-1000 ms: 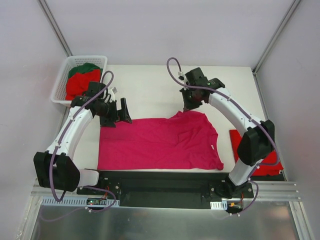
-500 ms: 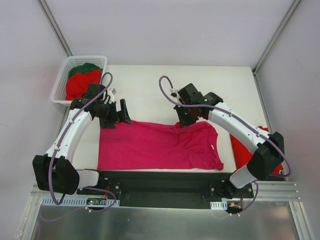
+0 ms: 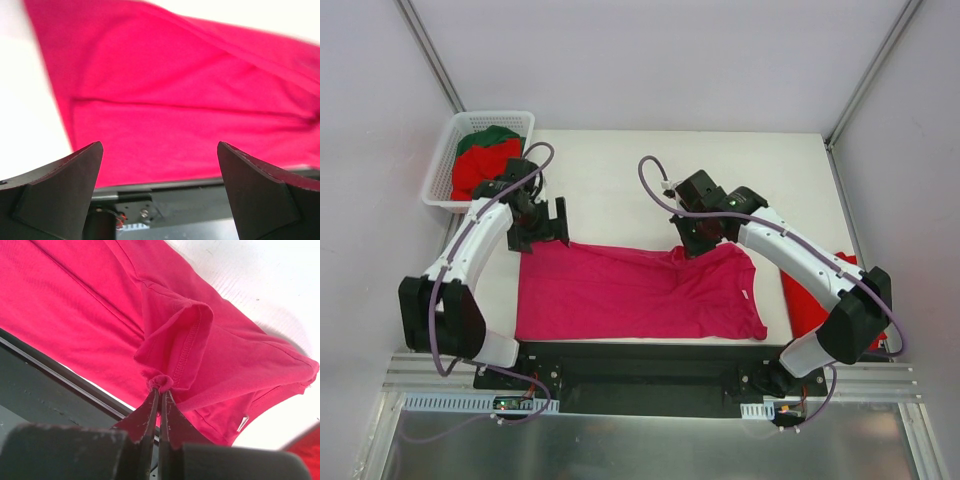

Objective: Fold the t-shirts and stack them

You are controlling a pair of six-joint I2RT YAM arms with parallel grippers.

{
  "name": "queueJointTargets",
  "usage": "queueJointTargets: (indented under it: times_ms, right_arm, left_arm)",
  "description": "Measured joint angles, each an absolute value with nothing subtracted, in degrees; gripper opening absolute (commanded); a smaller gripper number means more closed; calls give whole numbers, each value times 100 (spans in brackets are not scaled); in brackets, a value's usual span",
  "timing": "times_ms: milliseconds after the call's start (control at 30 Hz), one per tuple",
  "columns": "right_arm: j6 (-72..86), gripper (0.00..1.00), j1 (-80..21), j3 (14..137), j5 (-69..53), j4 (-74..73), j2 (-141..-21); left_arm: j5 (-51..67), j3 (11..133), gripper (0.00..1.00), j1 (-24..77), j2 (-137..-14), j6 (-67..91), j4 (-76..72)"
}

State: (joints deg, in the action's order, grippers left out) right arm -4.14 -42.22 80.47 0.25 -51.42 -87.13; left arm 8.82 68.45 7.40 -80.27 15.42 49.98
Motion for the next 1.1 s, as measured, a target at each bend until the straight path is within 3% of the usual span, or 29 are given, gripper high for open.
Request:
queueJointTargets:
  times_ms: [200,533,867,1100]
  right_arm:
    - [-484,2,-4222,8068,134,-5236,-8709]
    - [-517,1,-4222,8068,220,-5256,-8652]
    - [-576,1,-4222,8068,220,-5258,-8652]
    - [-628,1,-4219,8073,213,-5258,-8652]
  left_arm:
    - [25,7087,99,591,-8801,1474,5083]
    - [-49,7137,96,-803,-9019,1186,4947]
    - [427,7306,99,-858,-9751,740,4434]
    - [458,7303,91,-858,-10130,598,4060]
